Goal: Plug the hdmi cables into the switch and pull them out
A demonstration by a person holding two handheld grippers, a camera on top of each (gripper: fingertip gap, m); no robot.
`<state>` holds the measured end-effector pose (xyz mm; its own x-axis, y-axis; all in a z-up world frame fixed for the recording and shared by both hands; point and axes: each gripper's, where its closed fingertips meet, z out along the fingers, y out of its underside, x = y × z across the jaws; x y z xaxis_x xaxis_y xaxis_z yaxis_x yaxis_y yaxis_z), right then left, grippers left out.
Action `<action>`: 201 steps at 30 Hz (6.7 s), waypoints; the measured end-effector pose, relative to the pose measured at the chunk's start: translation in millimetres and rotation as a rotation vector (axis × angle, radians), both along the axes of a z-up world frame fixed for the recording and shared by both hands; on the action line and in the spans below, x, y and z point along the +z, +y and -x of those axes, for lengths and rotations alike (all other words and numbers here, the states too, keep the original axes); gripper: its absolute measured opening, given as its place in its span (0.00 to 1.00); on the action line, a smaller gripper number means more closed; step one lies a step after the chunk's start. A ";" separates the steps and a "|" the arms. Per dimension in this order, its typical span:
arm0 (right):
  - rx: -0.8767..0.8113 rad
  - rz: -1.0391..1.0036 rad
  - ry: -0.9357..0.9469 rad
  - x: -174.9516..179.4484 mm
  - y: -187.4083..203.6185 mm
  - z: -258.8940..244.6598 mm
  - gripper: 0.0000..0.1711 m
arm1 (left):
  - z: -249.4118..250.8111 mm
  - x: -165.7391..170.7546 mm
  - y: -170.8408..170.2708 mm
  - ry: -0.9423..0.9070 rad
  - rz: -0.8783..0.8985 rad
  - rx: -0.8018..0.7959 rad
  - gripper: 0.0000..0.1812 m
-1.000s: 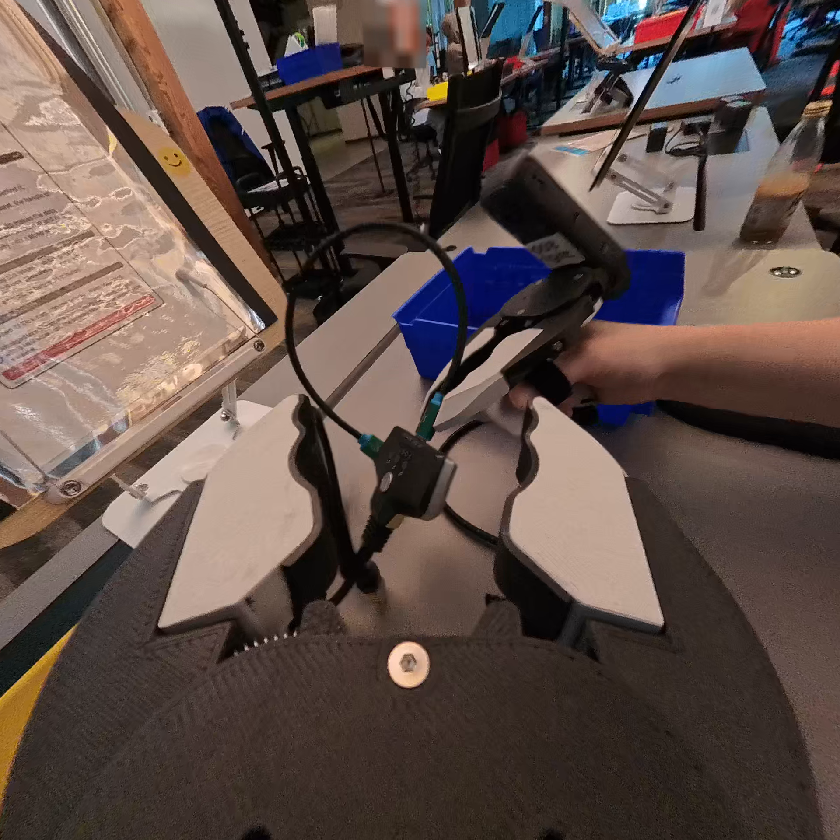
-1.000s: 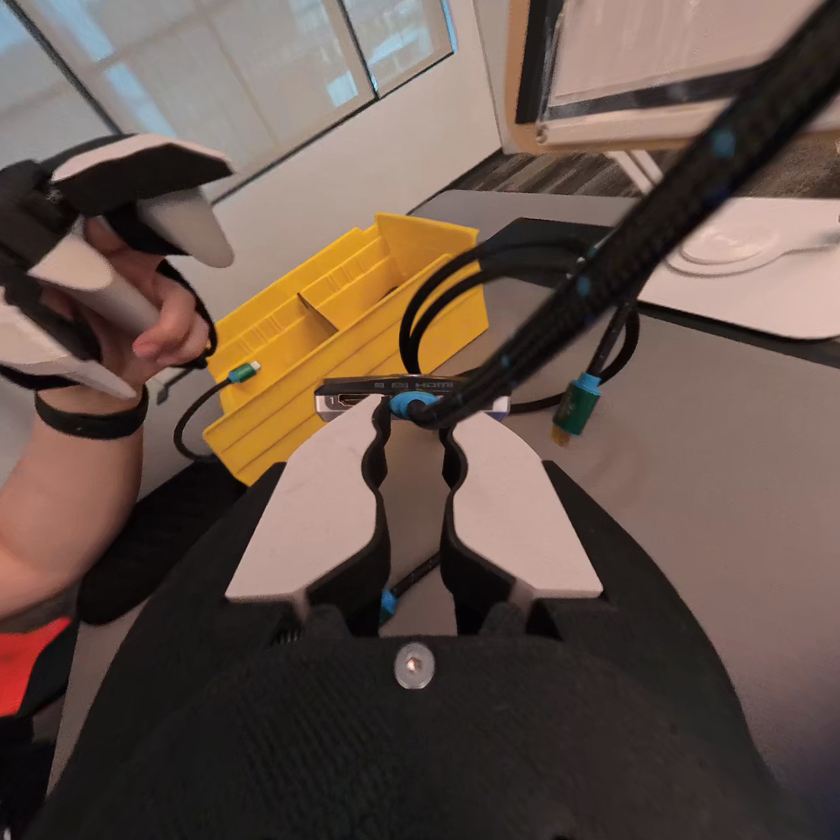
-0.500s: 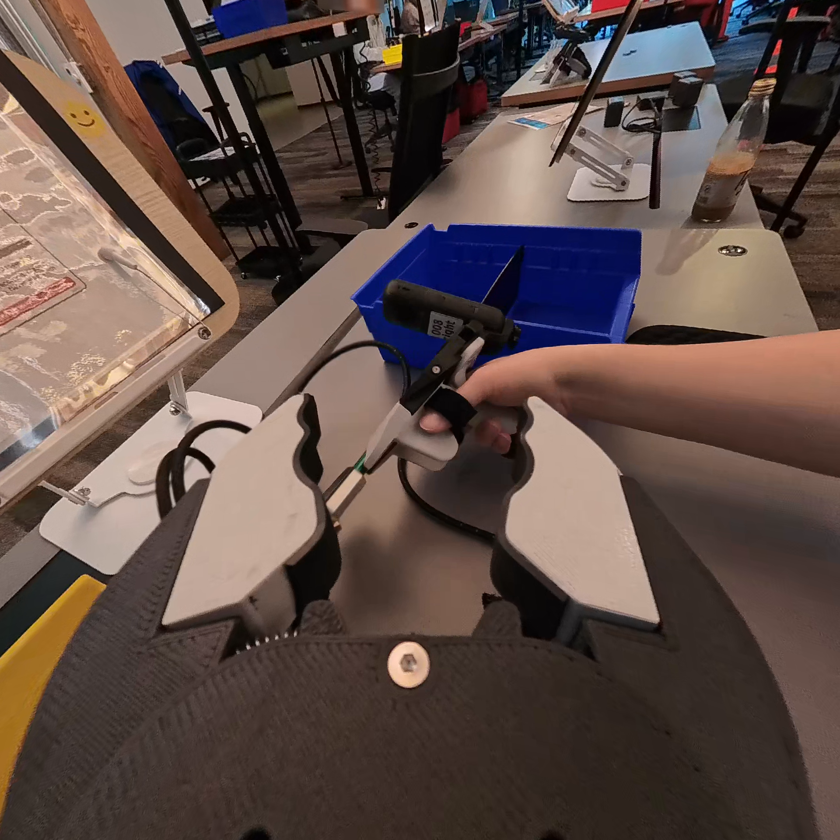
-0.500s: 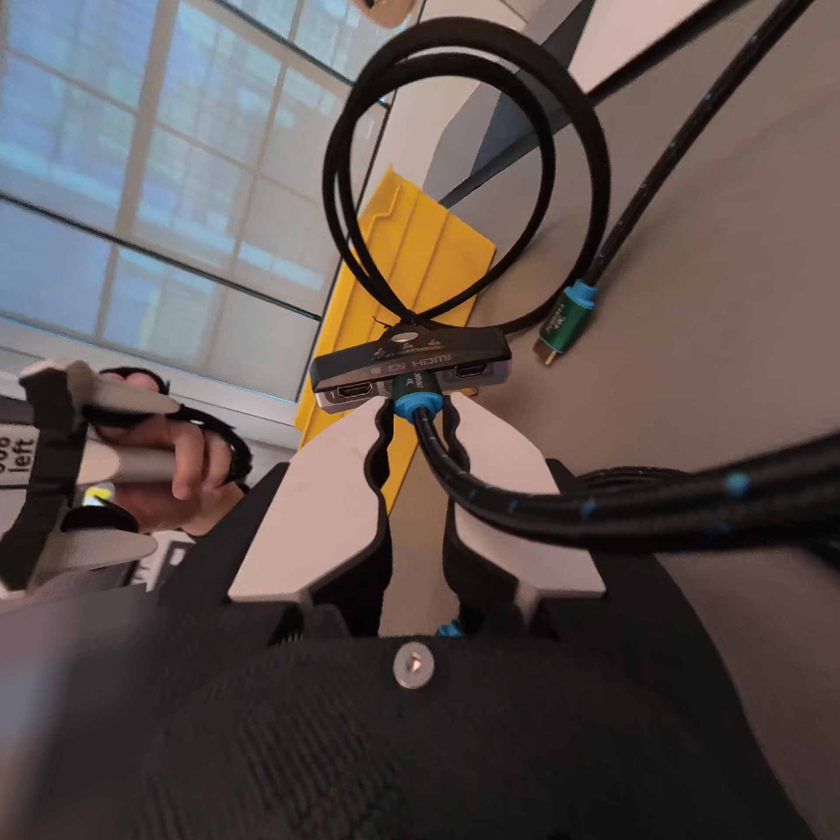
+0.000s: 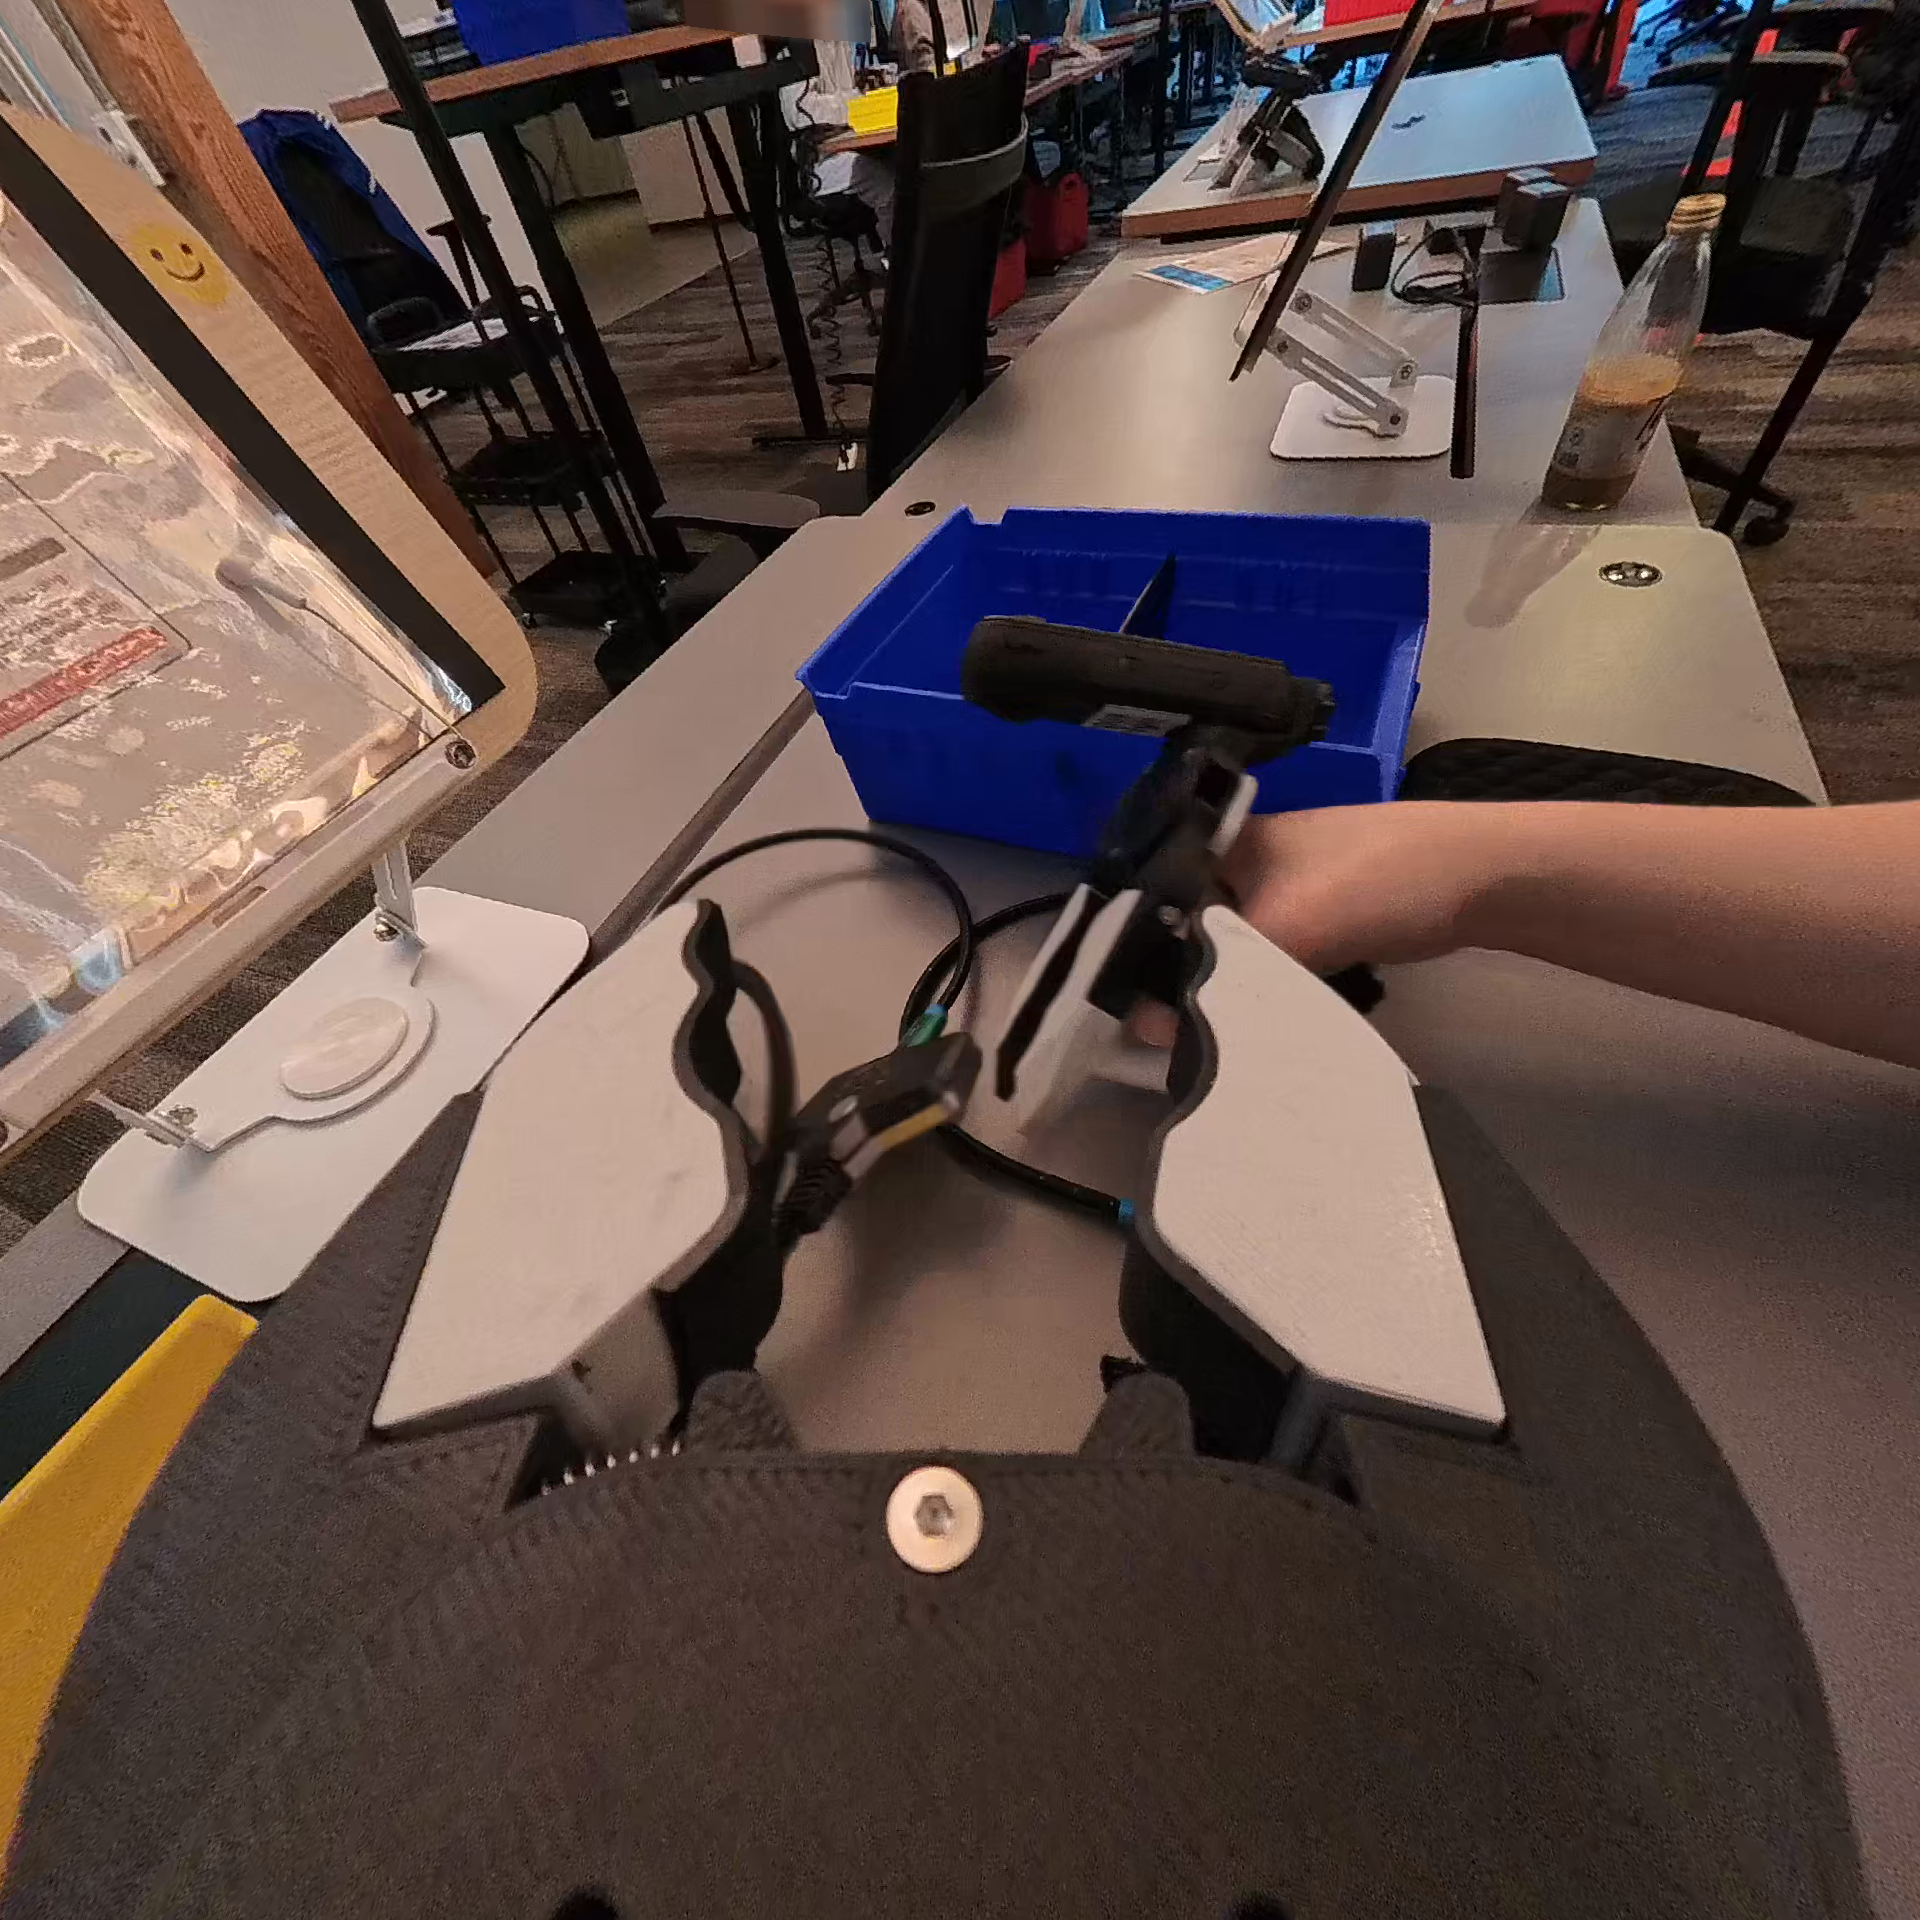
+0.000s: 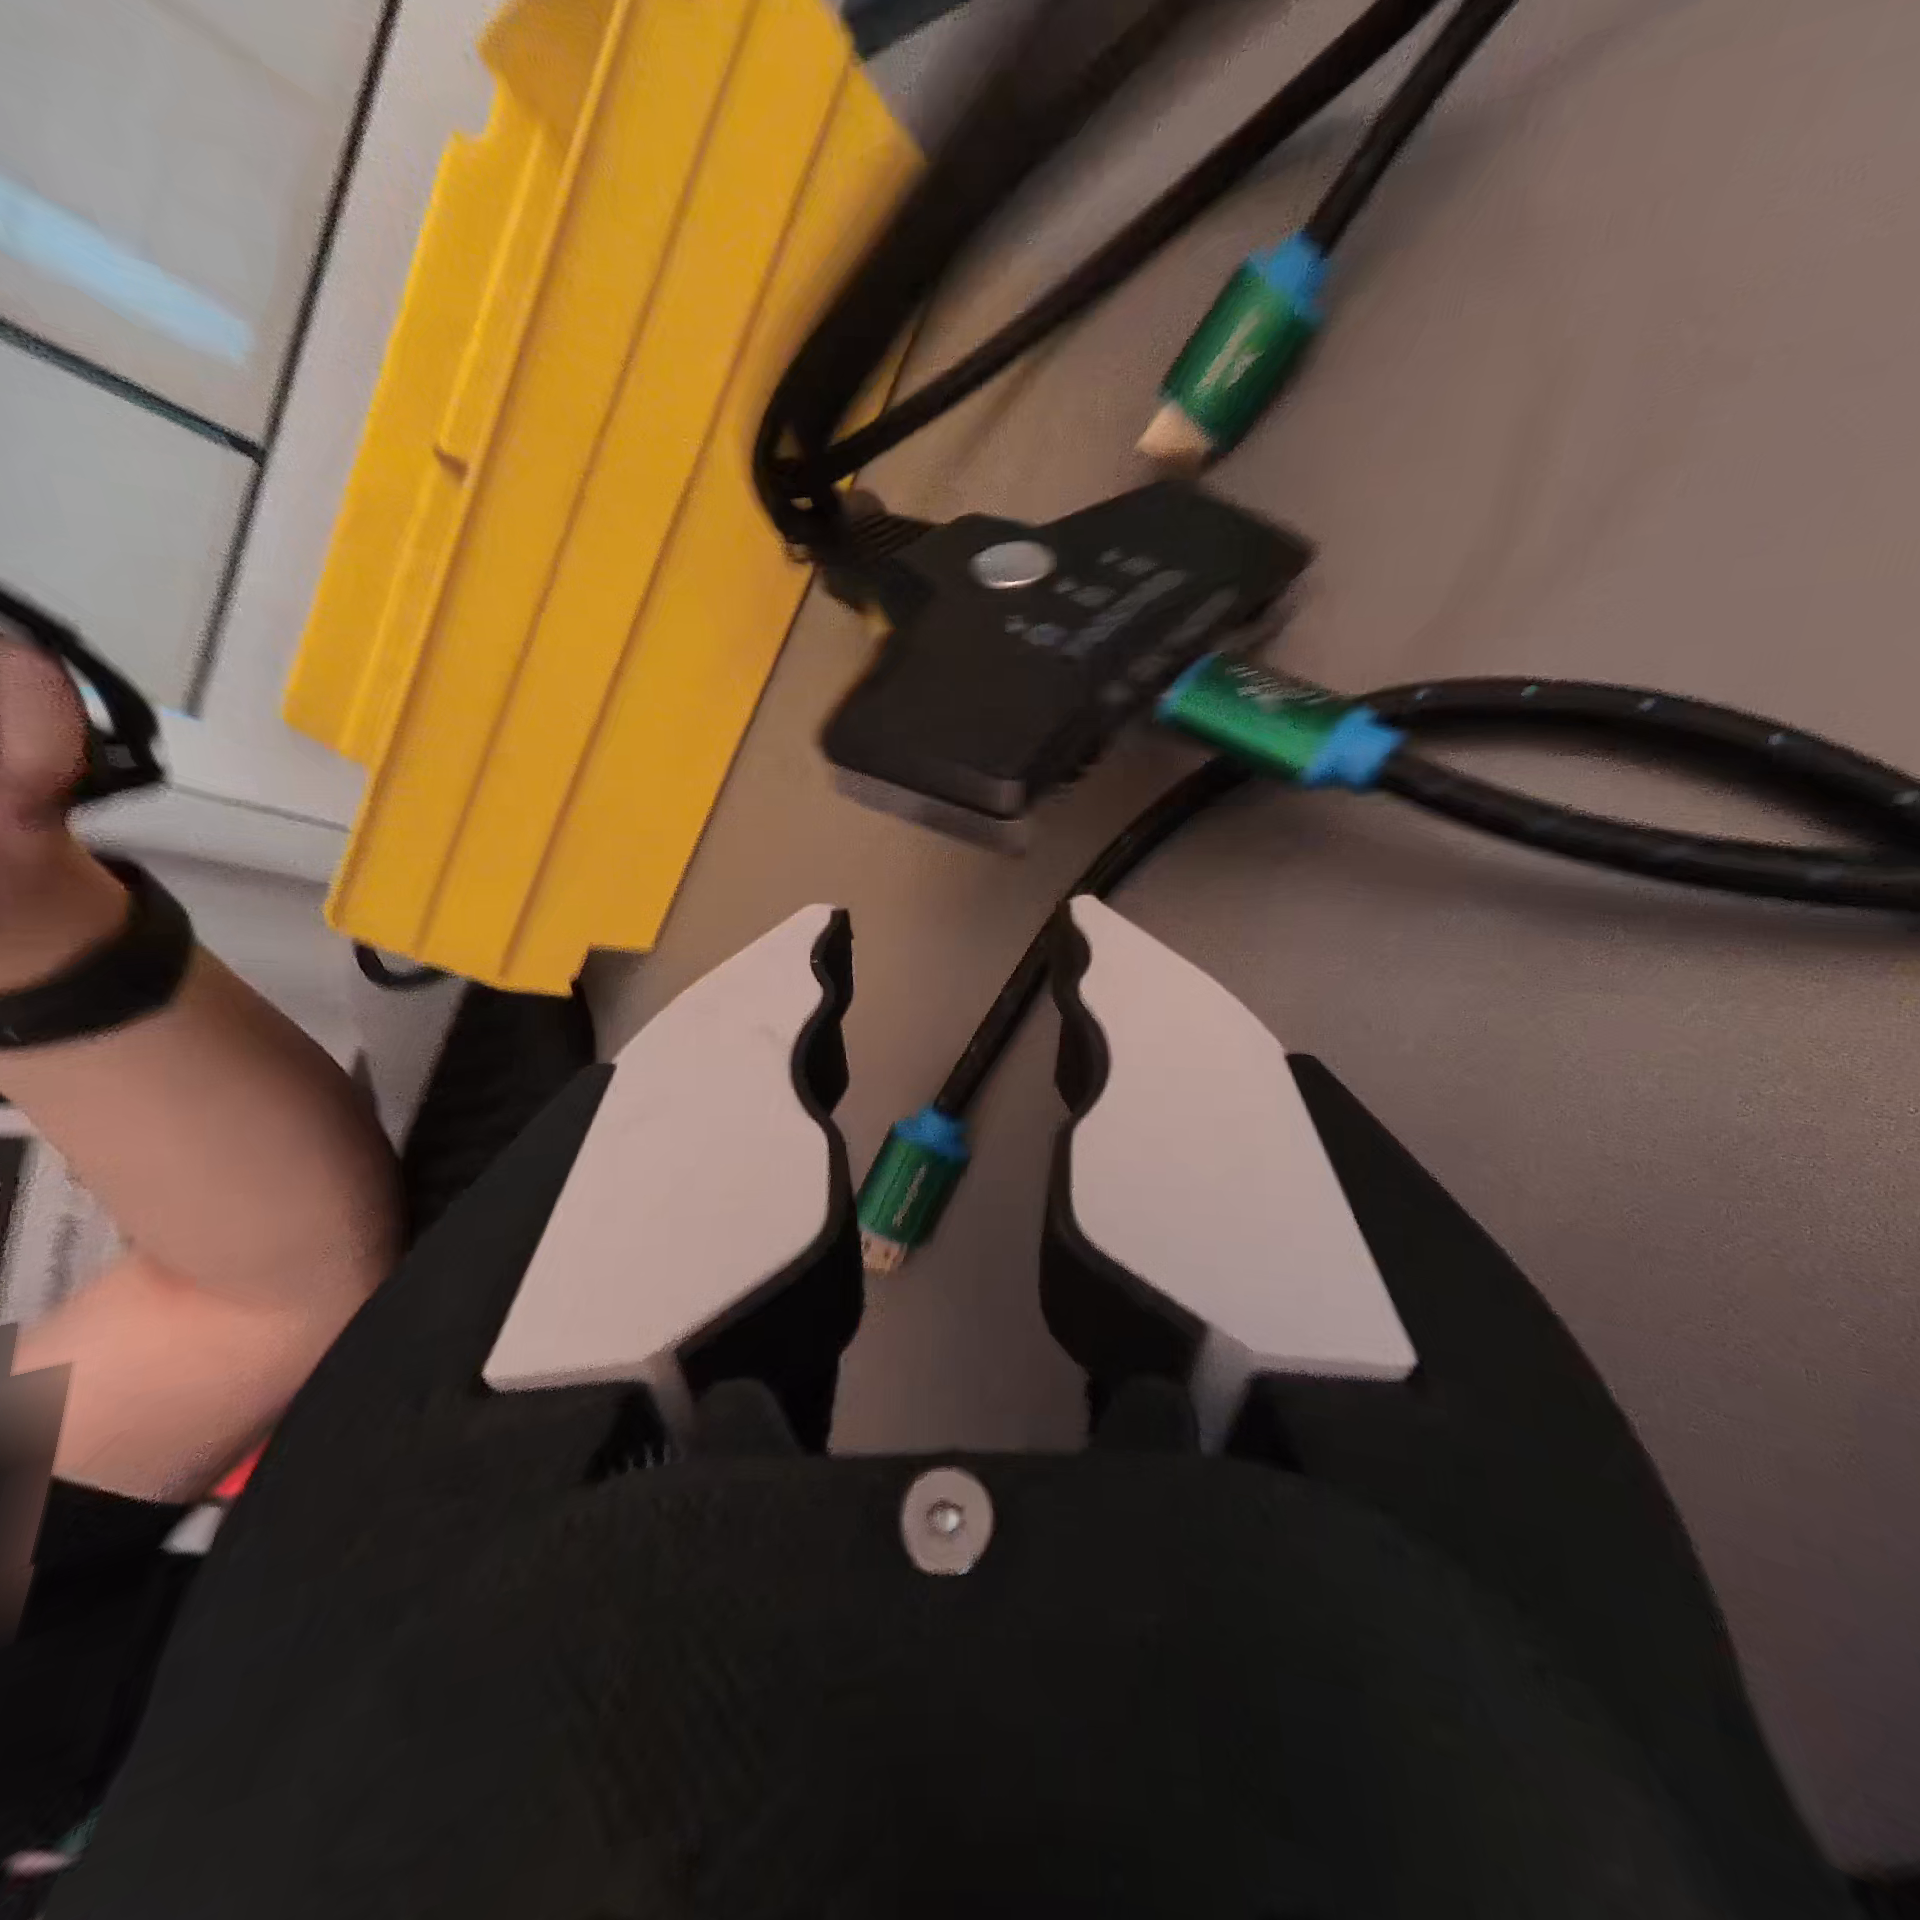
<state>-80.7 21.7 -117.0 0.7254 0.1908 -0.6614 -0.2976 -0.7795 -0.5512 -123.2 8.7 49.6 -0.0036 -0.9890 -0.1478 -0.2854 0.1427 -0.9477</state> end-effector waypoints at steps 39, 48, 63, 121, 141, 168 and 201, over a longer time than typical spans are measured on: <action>0.133 -0.385 -0.462 50.9 -114.7 19.5 0.11 | -9.4 -81.0 -83.4 0.464 0.517 -0.312 0.40; -0.069 -0.571 -0.577 50.2 -108.8 6.9 0.10 | -28.1 -126.5 -99.2 0.644 0.773 -0.208 0.25; -0.081 -0.754 -0.752 51.5 -104.6 3.2 0.09 | -37.8 -117.2 -109.8 0.585 1.117 -0.400 0.09; 0.136 -1.543 -0.280 185.7 -189.4 57.6 0.14 | 13.9 9.6 -177.5 0.420 0.818 -0.798 0.07; 0.217 -1.499 -0.487 182.9 -193.4 58.1 0.11 | 14.2 4.7 -180.6 0.458 0.761 -0.747 0.07; 0.137 -1.379 -0.528 167.0 -175.6 41.2 0.05 | 2.0 -8.3 -168.1 0.466 0.734 -0.632 0.07; 0.074 -1.432 -0.658 300.8 -130.5 -44.7 0.06 | -29.9 -135.6 -1.4 0.709 -0.449 0.167 0.47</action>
